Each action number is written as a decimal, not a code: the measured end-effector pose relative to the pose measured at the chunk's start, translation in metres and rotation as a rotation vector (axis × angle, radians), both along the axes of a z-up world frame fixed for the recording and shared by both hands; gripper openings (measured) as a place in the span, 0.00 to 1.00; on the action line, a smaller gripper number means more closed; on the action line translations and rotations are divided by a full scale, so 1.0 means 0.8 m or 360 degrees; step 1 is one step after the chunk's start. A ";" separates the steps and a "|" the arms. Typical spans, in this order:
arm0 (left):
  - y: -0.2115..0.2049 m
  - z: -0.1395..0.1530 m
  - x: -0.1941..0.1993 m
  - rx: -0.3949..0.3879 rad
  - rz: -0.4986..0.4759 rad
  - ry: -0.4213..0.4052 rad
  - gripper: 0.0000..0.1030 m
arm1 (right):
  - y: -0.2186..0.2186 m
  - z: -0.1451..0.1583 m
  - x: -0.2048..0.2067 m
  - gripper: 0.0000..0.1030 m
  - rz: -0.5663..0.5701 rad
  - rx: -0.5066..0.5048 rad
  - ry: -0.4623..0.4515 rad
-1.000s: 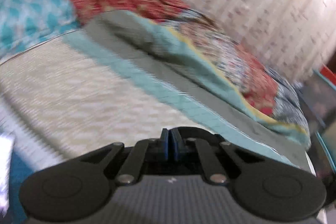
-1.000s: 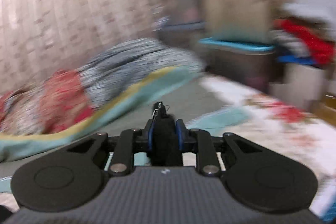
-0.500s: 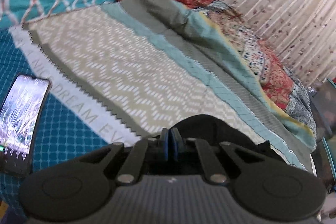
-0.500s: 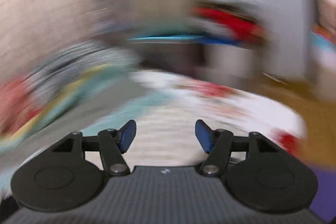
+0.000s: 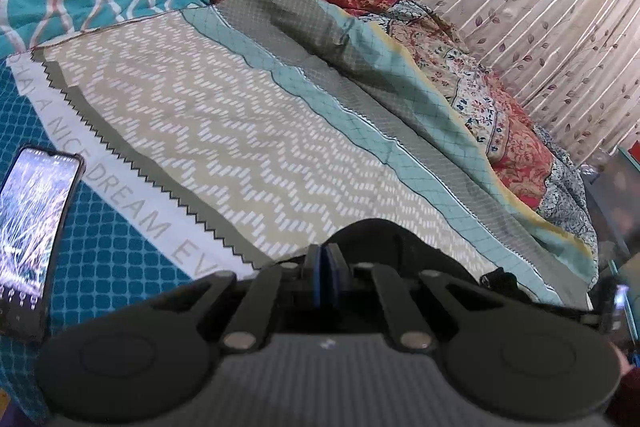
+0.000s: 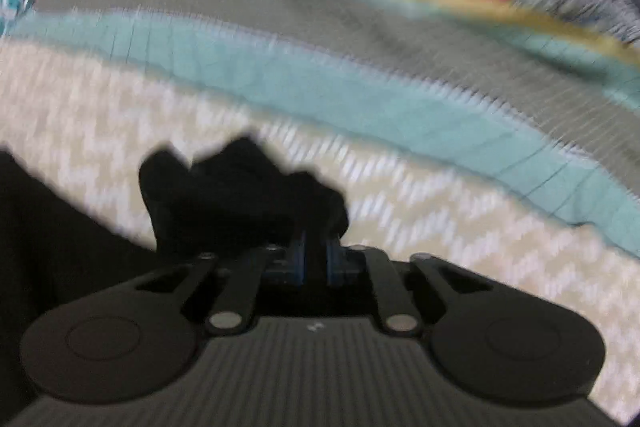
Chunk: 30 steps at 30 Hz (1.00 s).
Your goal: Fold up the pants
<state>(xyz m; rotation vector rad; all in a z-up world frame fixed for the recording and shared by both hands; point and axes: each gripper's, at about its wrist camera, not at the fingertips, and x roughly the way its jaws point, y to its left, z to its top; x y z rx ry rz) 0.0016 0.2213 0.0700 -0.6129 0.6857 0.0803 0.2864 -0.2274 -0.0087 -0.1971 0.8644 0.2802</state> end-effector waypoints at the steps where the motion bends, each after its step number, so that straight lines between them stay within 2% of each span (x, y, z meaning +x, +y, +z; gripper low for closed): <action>1: 0.000 0.000 0.003 -0.0003 0.0000 -0.0004 0.04 | -0.012 0.021 -0.006 0.11 -0.0041 0.0043 -0.0112; 4: 0.001 -0.001 0.011 -0.0038 0.0012 -0.0030 0.04 | -0.097 0.101 -0.043 0.11 -0.0340 0.0350 -0.0461; 6: 0.000 0.000 0.012 -0.0057 0.0023 -0.0053 0.04 | -0.169 0.144 -0.091 0.11 -0.0589 0.0460 -0.0714; 8: 0.000 -0.001 0.011 -0.0072 0.0022 -0.0060 0.04 | -0.237 0.166 -0.135 0.11 -0.0828 0.0518 -0.0871; 10: -0.001 -0.003 0.009 -0.0078 0.0006 -0.0053 0.04 | -0.303 0.172 -0.189 0.11 -0.1065 0.0577 -0.0942; 12: -0.004 -0.010 0.008 -0.0127 -0.0039 -0.0045 0.04 | -0.350 0.155 -0.238 0.12 -0.1261 0.0543 -0.0924; 13: -0.009 -0.013 0.008 -0.0141 -0.0055 -0.0031 0.04 | -0.364 0.140 -0.256 0.13 -0.1326 0.0534 -0.0863; 15: -0.024 -0.019 0.008 -0.0102 -0.0094 0.0011 0.04 | -0.389 0.097 -0.280 0.22 -0.1476 0.0538 -0.0614; 17: -0.040 -0.023 0.008 -0.0040 -0.0140 0.0073 0.04 | -0.399 0.047 -0.295 0.42 -0.1593 0.0554 -0.0395; 19: -0.051 -0.024 0.005 0.0024 -0.0178 0.0120 0.04 | -0.396 0.011 -0.324 0.43 -0.1660 0.0568 -0.0306; 22: -0.053 -0.020 -0.002 0.0078 -0.0205 0.0140 0.06 | -0.389 -0.014 -0.362 0.45 -0.1716 0.0637 -0.0316; 25: -0.044 -0.008 -0.010 0.0097 -0.0165 0.0115 0.09 | -0.393 -0.002 -0.396 0.45 -0.1840 0.0661 -0.0437; 28: -0.032 0.005 -0.013 0.0134 -0.0108 0.0054 0.27 | -0.397 0.015 -0.409 0.46 -0.1896 0.0616 -0.0602; 30: -0.027 0.011 -0.007 0.0151 -0.0069 0.0042 0.48 | -0.403 0.029 -0.408 0.46 -0.1852 0.0592 -0.0662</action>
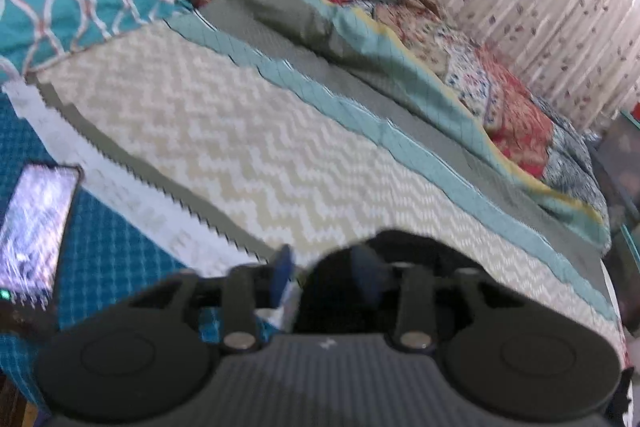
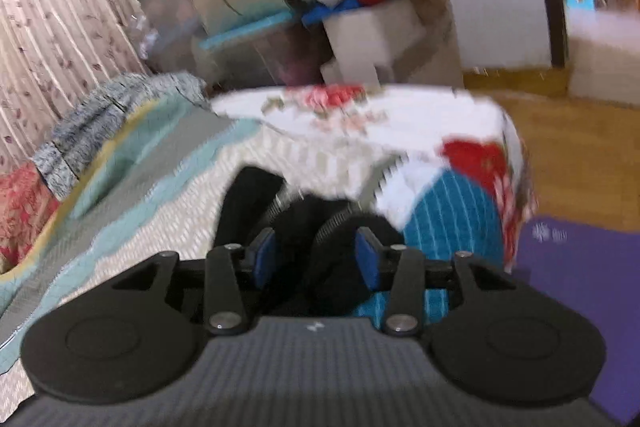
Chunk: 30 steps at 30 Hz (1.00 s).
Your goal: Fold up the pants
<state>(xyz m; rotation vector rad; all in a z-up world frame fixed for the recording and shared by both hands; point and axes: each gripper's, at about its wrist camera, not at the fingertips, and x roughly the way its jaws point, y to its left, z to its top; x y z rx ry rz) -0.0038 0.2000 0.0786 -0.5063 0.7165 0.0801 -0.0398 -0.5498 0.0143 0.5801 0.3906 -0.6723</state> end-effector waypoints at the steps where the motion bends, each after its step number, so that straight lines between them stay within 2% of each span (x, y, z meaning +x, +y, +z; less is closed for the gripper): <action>1: 0.001 0.001 0.008 0.0007 0.0005 -0.0003 0.48 | -0.003 0.006 0.010 0.46 0.0036 -0.0026 -0.0005; 2: 0.001 0.000 0.015 0.0014 -0.0015 -0.0011 0.50 | -0.005 0.010 0.018 0.46 0.0066 -0.0042 -0.0005; 4: -0.004 -0.007 0.035 0.0027 -0.0074 0.0000 0.62 | -0.008 0.020 0.039 0.46 0.0111 -0.0067 -0.0007; 5: -0.007 -0.015 0.048 0.0017 -0.0092 0.0037 0.73 | -0.010 0.024 0.048 0.52 0.0136 -0.0063 -0.0005; 8: -0.019 -0.033 0.070 -0.0062 -0.0182 0.0078 0.78 | -0.014 0.022 0.097 0.61 0.0244 -0.0029 0.0080; 10: -0.035 -0.043 0.083 -0.0029 -0.0238 0.0109 0.77 | -0.010 0.016 0.139 0.67 0.0278 -0.0091 0.0204; 11: -0.046 -0.048 0.089 0.0006 -0.0266 0.0130 0.62 | -0.008 0.009 0.163 0.71 0.0309 -0.0120 0.0281; 12: -0.055 -0.051 0.093 0.0031 -0.0299 0.0145 0.27 | -0.006 0.002 0.180 0.72 0.0336 -0.0141 0.0347; 13: -0.065 -0.054 0.098 0.0066 -0.0348 0.0173 0.11 | -0.004 -0.010 0.199 0.68 0.0359 -0.0180 0.0455; 14: -0.072 -0.055 0.100 0.0091 -0.0368 0.0182 0.09 | -0.003 -0.025 0.216 0.37 0.0357 -0.0227 0.0604; 15: -0.077 -0.052 0.099 0.0136 -0.0343 0.0172 0.08 | -0.005 -0.040 0.226 0.12 0.0335 -0.0249 0.0737; 16: -0.078 -0.046 0.098 0.0168 -0.0326 0.0149 0.08 | -0.013 -0.050 0.227 0.06 0.0329 -0.0208 0.0775; 17: -0.074 -0.036 0.095 0.0173 -0.0305 0.0104 0.08 | -0.019 -0.049 0.220 0.06 0.0301 -0.0160 0.0704; 19: -0.059 -0.011 0.092 0.0116 -0.0266 0.0002 0.08 | -0.028 -0.027 0.202 0.06 0.0265 -0.0091 0.0475; 22: -0.038 0.022 0.102 -0.0017 -0.0217 -0.0116 0.08 | -0.030 0.037 0.183 0.06 0.0284 -0.0102 0.0077; 24: -0.027 0.036 0.117 -0.0095 -0.0155 -0.0183 0.08 | -0.033 0.080 0.191 0.06 0.0300 -0.0083 -0.0141; 27: -0.015 0.035 0.154 -0.0213 -0.0034 -0.0229 0.08 | -0.029 0.134 0.240 0.06 0.0333 -0.0153 -0.0274; 30: -0.007 0.009 0.209 -0.0354 0.0089 -0.0225 0.10 | -0.023 0.159 0.320 0.11 0.0296 -0.0147 -0.0318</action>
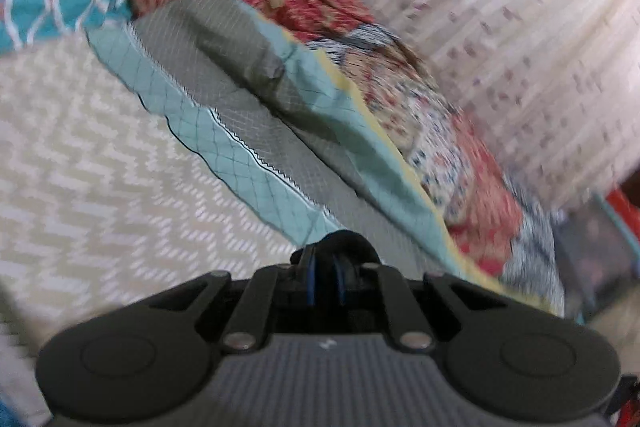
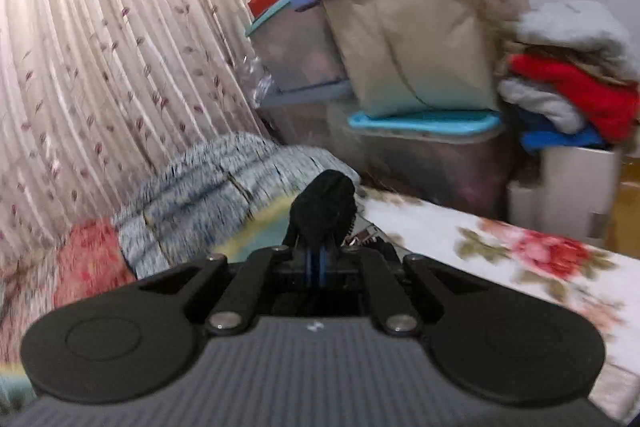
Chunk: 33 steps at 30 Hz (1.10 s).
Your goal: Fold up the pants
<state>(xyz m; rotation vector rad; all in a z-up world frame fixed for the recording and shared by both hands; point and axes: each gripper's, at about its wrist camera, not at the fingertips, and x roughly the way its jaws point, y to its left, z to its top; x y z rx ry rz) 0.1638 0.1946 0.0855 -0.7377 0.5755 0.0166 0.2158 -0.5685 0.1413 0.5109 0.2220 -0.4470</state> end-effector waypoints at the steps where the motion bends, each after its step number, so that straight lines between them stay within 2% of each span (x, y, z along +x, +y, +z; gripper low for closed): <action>1: -0.004 -0.014 0.020 -0.0003 0.0042 0.0031 0.14 | 0.003 -0.002 0.025 0.23 -0.0009 0.0011 -0.0020; 2: -0.012 -0.032 0.043 0.0021 0.0080 0.0134 0.17 | 0.010 -0.007 0.045 0.63 0.0003 -0.0024 0.0003; 3: -0.018 -0.045 0.057 0.0049 0.0087 0.0230 0.17 | 0.022 -0.017 0.069 0.78 0.0003 -0.0098 0.0136; 4: -0.027 -0.060 0.069 0.0090 0.0077 0.0338 0.17 | 0.037 -0.031 0.088 0.79 -0.0057 -0.0180 0.0314; 5: -0.031 -0.070 0.067 0.0095 0.0044 0.0372 0.17 | 0.051 -0.044 0.094 0.72 -0.0069 -0.0239 0.0389; 7: -0.034 -0.072 0.055 0.0098 -0.0033 0.0325 0.25 | 0.072 -0.070 0.079 0.69 0.0118 -0.0218 0.0349; 9: -0.032 -0.064 0.031 0.0148 -0.0068 0.0278 0.41 | 0.085 -0.090 0.052 0.69 0.0255 -0.0155 0.0345; 13: -0.016 -0.042 -0.034 0.0184 -0.0135 0.0231 0.46 | 0.105 -0.115 -0.023 0.69 0.0489 0.0023 0.0316; 15: -0.006 -0.037 -0.074 0.0155 -0.0164 0.0236 0.55 | 0.123 -0.118 -0.059 0.69 0.0602 0.0102 0.0326; 17: 0.000 -0.036 -0.114 0.0133 -0.0190 0.0245 0.59 | 0.148 -0.119 -0.088 0.69 0.0743 0.0173 0.0314; 20: 0.004 -0.046 -0.161 0.0007 -0.0210 0.0322 0.77 | 0.189 -0.115 -0.134 0.70 0.0959 0.0213 0.0290; 21: 0.004 -0.052 -0.173 -0.0061 -0.0217 0.0347 0.77 | 0.202 -0.115 -0.152 0.70 0.1040 0.0226 0.0285; 22: 0.003 -0.059 -0.181 -0.0127 -0.0237 0.0369 0.77 | 0.215 -0.113 -0.164 0.70 0.1106 0.0249 0.0276; 24: -0.001 -0.073 -0.187 -0.0265 -0.0265 0.0399 0.92 | 0.233 -0.113 -0.192 0.70 0.1190 0.0321 0.0260; 25: -0.004 -0.081 -0.188 -0.0322 -0.0261 0.0412 0.94 | 0.240 -0.114 -0.202 0.70 0.1222 0.0357 0.0257; 29: -0.029 -0.109 -0.161 -0.0480 -0.0306 0.0436 0.97 | 0.273 -0.118 -0.244 0.70 0.1279 0.0426 0.0276; 31: -0.045 -0.128 -0.145 -0.0557 -0.0311 0.0489 0.97 | 0.287 -0.120 -0.260 0.70 0.1285 0.0455 0.0289; 32: -0.053 -0.136 -0.137 -0.0562 -0.0317 0.0509 0.86 | 0.293 -0.122 -0.266 0.70 0.1291 0.0480 0.0295; 33: -0.064 -0.141 -0.130 -0.0523 -0.0329 0.0519 0.53 | 0.299 -0.125 -0.269 0.70 0.1299 0.0503 0.0304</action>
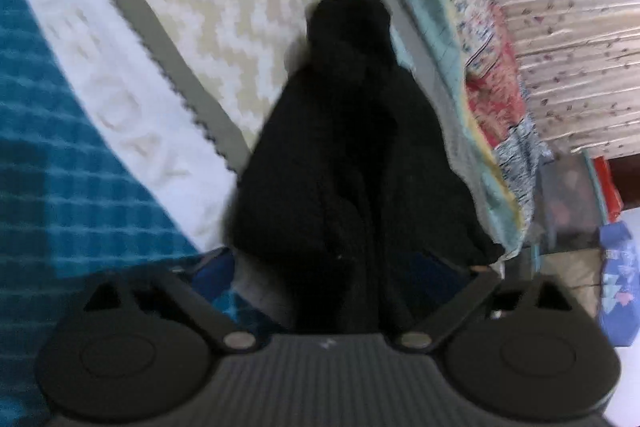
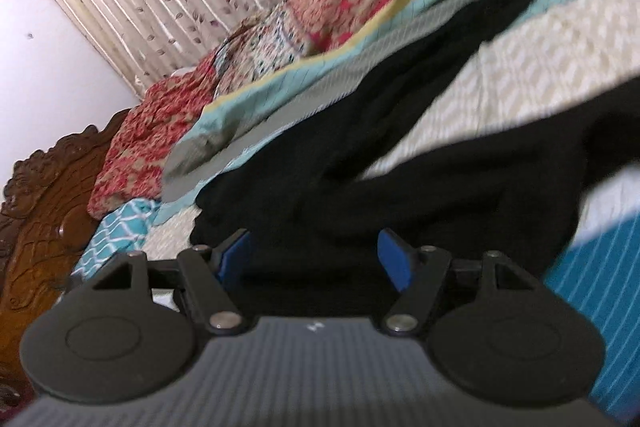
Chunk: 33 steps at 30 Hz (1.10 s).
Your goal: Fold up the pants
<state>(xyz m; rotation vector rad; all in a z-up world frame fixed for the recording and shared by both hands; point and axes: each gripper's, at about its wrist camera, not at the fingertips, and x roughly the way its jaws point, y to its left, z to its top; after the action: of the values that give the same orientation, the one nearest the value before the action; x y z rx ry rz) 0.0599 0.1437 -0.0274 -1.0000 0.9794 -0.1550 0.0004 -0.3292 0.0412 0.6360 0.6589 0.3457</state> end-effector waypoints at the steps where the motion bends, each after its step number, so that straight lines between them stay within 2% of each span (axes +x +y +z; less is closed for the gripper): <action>1: -0.009 -0.002 0.005 0.0068 -0.0034 0.0002 0.32 | 0.010 -0.003 -0.005 0.70 0.0004 0.0005 0.0014; 2: -0.016 -0.002 0.007 0.0152 -0.0061 0.0016 0.14 | 0.015 -0.006 -0.008 0.70 0.0001 0.0000 0.0031; 4: -0.019 0.014 -0.007 0.0243 -0.0025 -0.0036 0.12 | 0.029 -0.011 -0.005 0.70 0.0011 -0.0030 0.0077; 6: -0.020 0.054 -0.034 0.0394 -0.0031 -0.0214 0.12 | 0.039 -0.014 -0.004 0.70 0.0017 -0.0078 0.0086; 8: -0.021 0.104 -0.075 0.0664 -0.0034 -0.0454 0.11 | 0.048 -0.013 -0.003 0.70 0.0037 -0.0097 0.0072; 10: -0.021 0.129 -0.113 0.0881 0.0002 -0.0616 0.11 | 0.057 -0.016 0.004 0.70 0.0058 -0.0091 0.0083; 11: -0.019 0.130 -0.126 0.0949 0.0017 -0.0619 0.11 | 0.058 -0.021 0.004 0.70 0.0066 -0.0092 0.0097; 12: -0.017 0.125 -0.130 0.0972 0.0019 -0.0563 0.11 | 0.062 -0.026 0.010 0.70 0.0071 -0.0094 0.0125; 14: -0.004 0.086 -0.130 0.0917 0.0020 -0.0320 0.11 | 0.065 -0.044 0.008 0.70 0.0068 -0.0111 0.0212; 16: 0.017 0.034 -0.127 0.0742 0.0058 -0.0031 0.11 | 0.072 -0.059 0.013 0.70 0.0070 -0.0141 0.0305; 17: 0.027 0.016 -0.132 0.0614 0.0114 -0.0011 0.12 | 0.074 -0.063 0.012 0.70 0.0082 -0.0141 0.0328; 18: 0.031 0.015 -0.135 0.0577 0.0142 -0.0039 0.13 | 0.077 -0.065 0.011 0.70 0.0095 -0.0139 0.0339; 20: 0.028 0.025 -0.130 0.0612 0.0105 -0.0052 0.15 | 0.079 -0.063 0.007 0.70 0.0113 -0.0152 0.0335; 22: 0.026 0.030 -0.127 0.0608 0.0089 -0.0061 0.23 | 0.077 -0.057 0.004 0.70 0.0103 -0.0174 0.0325; 23: 0.028 0.032 -0.125 0.0568 0.0089 -0.0063 0.31 | 0.074 -0.056 0.004 0.70 0.0088 -0.0176 0.0322; 24: 0.032 0.030 -0.130 0.0531 0.0091 -0.0071 0.45 | 0.069 -0.055 0.002 0.70 0.0064 -0.0171 0.0320; 26: 0.040 0.036 -0.127 0.0456 0.0112 -0.0092 0.59 | 0.058 -0.053 -0.002 0.70 0.0014 -0.0159 0.0305; 28: 0.045 0.039 -0.124 0.0445 0.0122 -0.0093 0.63 | 0.040 -0.052 -0.014 0.70 -0.0042 -0.0132 0.0276; 30: 0.050 0.038 -0.120 0.0423 0.0116 -0.0084 0.72 | 0.019 -0.050 -0.023 0.70 -0.0131 -0.0122 0.0250; 33: 0.045 0.033 -0.112 0.0384 0.0098 -0.0066 0.76 | -0.023 -0.048 -0.044 0.70 -0.0330 -0.0111 0.0213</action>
<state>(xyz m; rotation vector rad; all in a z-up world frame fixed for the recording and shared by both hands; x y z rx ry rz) -0.0295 0.1799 -0.0010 -0.8013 0.9051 -0.0057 -0.0347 -0.3477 0.0032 0.6581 0.7224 0.0873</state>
